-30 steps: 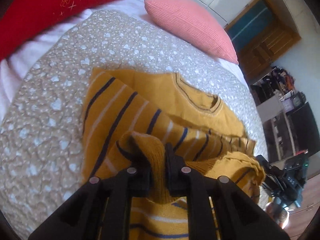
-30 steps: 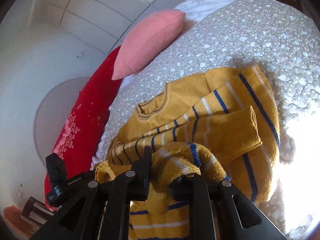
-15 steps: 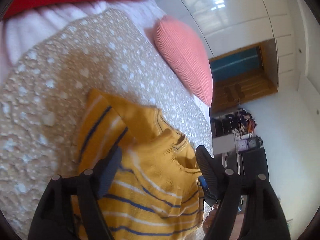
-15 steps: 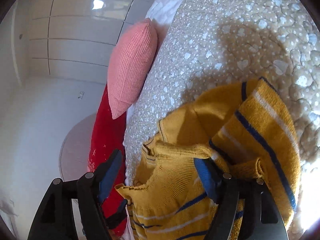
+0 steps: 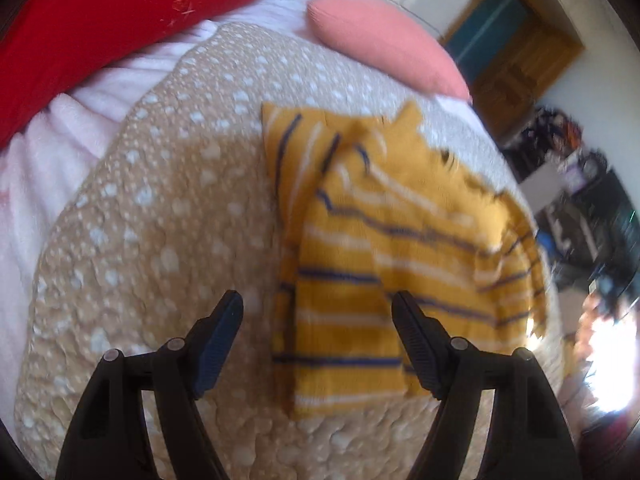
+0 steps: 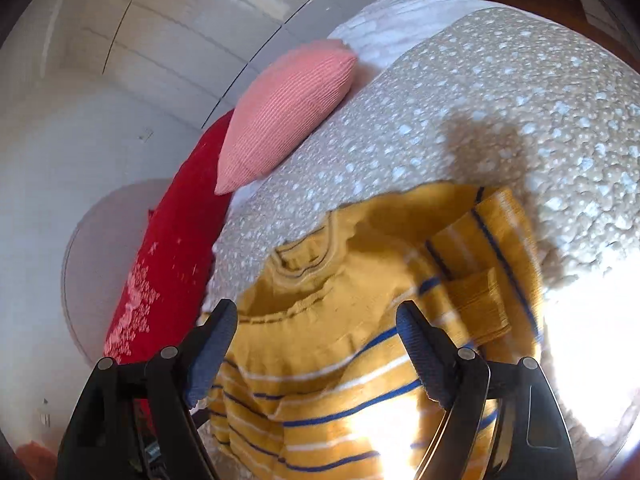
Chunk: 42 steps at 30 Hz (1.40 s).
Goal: Fold small clothes
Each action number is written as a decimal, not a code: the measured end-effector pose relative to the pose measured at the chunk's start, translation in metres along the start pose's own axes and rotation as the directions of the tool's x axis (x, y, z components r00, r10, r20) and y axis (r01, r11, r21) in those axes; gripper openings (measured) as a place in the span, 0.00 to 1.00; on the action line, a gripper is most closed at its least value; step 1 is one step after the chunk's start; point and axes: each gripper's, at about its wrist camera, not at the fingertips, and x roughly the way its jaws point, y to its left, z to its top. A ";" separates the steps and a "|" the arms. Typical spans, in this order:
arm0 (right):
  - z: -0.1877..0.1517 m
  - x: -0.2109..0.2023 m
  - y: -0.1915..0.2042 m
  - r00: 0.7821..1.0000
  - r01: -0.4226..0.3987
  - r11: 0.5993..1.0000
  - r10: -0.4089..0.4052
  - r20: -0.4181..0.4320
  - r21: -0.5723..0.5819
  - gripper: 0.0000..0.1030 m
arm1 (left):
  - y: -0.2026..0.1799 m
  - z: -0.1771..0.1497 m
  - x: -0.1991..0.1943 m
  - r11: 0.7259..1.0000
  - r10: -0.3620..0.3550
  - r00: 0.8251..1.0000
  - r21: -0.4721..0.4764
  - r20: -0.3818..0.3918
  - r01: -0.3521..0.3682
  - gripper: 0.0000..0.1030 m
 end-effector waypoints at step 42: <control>-0.011 0.017 -0.003 0.862 0.475 0.836 -0.504 -0.043 -0.274 0.78 | 0.032 -0.056 -0.079 0.994 -0.008 0.926 -0.095 0.378 0.047 0.65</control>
